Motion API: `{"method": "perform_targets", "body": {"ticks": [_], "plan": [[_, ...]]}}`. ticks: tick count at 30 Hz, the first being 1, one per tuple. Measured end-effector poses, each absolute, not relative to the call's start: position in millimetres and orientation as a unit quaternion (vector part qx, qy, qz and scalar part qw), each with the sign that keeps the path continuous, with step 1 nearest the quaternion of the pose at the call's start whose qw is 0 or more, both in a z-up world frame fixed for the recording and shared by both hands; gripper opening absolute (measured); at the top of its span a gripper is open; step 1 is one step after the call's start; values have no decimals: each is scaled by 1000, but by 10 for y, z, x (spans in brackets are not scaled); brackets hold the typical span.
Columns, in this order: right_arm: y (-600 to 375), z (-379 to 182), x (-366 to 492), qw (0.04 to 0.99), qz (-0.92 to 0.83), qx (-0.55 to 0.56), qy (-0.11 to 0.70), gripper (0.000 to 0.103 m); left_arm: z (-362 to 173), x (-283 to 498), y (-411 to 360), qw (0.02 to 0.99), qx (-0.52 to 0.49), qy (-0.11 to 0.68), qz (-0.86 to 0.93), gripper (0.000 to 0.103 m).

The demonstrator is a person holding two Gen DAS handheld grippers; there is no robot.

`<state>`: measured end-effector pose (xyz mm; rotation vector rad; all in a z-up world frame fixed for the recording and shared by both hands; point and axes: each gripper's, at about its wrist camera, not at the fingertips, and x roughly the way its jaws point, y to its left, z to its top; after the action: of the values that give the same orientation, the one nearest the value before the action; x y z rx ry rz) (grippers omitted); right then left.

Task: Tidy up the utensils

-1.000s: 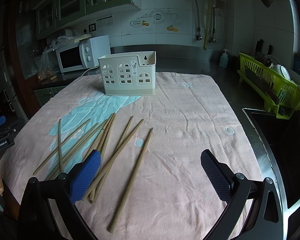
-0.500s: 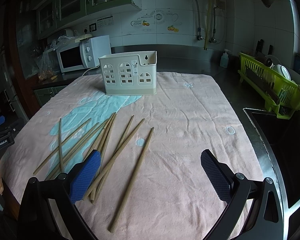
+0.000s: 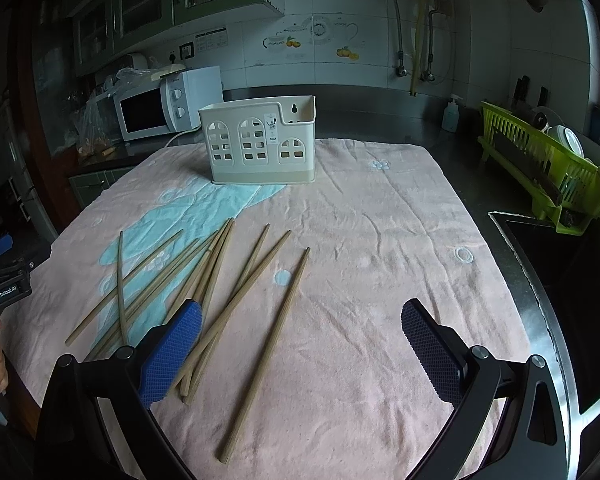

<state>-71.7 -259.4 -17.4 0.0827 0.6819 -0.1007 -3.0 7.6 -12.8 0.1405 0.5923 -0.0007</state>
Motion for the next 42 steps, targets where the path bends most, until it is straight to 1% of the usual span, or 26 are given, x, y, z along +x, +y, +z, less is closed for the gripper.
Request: {"method": "perform_targets", "body": {"ticks": [8, 11, 13, 14, 16, 21, 23, 29, 34, 42], "plan": [[-2583, -222, -709, 940, -43, 41, 337, 97, -215, -2, 56, 945, 50, 322, 8, 97], [-2584, -222, -708, 939, -44, 41, 337, 97, -254, 17, 43, 941, 38, 336, 12, 92], [-2593, -227, -712, 939, -43, 44, 337, 97, -277, 23, 23, 938, 29, 344, 11, 90], [-2598, -228, -714, 939, -43, 45, 337, 97, -292, 28, 8, 936, 24, 350, 12, 87], [-2604, -241, -713, 939, -42, 46, 338, 97, -326, 38, -27, 932, 15, 362, 15, 84], [-2623, -267, -721, 939, -36, 49, 338, 97, -401, 10, -121, 927, 0, 373, 22, 83], [-2639, -280, -725, 939, -34, 51, 338, 97, -424, -10, -151, 925, -7, 378, 26, 79], [-2671, -321, -737, 938, -31, 58, 339, 97, -472, -68, -277, 922, -15, 386, 21, 73], [-2663, -334, -738, 938, -27, 57, 340, 96, -476, -57, -279, 923, -10, 383, 25, 72], [-2434, -333, -731, 940, 9, 46, 339, 96, -315, -16, 24, 932, 1, 360, 37, 72]]}}
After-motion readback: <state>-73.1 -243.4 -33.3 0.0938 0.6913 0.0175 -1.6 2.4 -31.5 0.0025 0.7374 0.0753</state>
